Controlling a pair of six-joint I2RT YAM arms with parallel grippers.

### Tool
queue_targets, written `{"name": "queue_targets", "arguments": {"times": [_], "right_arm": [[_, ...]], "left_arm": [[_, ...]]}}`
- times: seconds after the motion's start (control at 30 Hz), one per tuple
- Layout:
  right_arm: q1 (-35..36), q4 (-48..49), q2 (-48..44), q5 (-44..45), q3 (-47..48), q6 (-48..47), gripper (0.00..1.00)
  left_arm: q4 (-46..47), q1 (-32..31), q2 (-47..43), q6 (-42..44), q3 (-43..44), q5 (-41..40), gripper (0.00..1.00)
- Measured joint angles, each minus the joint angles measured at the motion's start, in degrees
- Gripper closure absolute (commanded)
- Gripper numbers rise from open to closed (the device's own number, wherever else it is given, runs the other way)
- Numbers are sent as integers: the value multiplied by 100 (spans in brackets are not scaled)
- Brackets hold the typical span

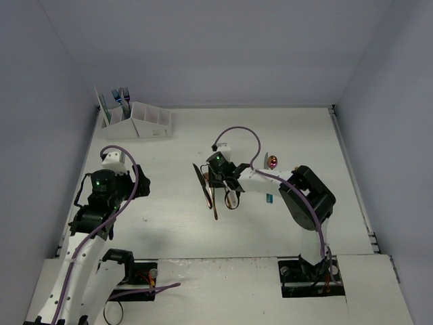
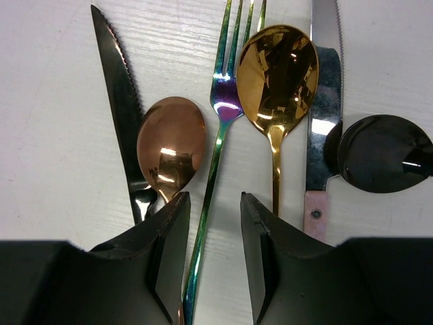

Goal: Sort the eating utensils into containers

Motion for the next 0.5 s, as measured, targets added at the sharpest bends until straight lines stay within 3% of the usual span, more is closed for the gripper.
{"name": "queue_targets", "arguments": {"times": [0.2, 0.3, 0.4, 0.5], "right_arm": [[2, 76, 210, 113, 106, 85, 71], [13, 93, 234, 214, 111, 121, 89], [33, 45, 253, 391, 125, 156, 100], [39, -35, 261, 560, 142, 150, 100]], "left_arm": [[-2, 0, 2, 0, 0, 0, 25], [-2, 0, 2, 2, 0, 2, 25], [-2, 0, 2, 2, 0, 2, 25], [-2, 0, 2, 2, 0, 2, 25]]}}
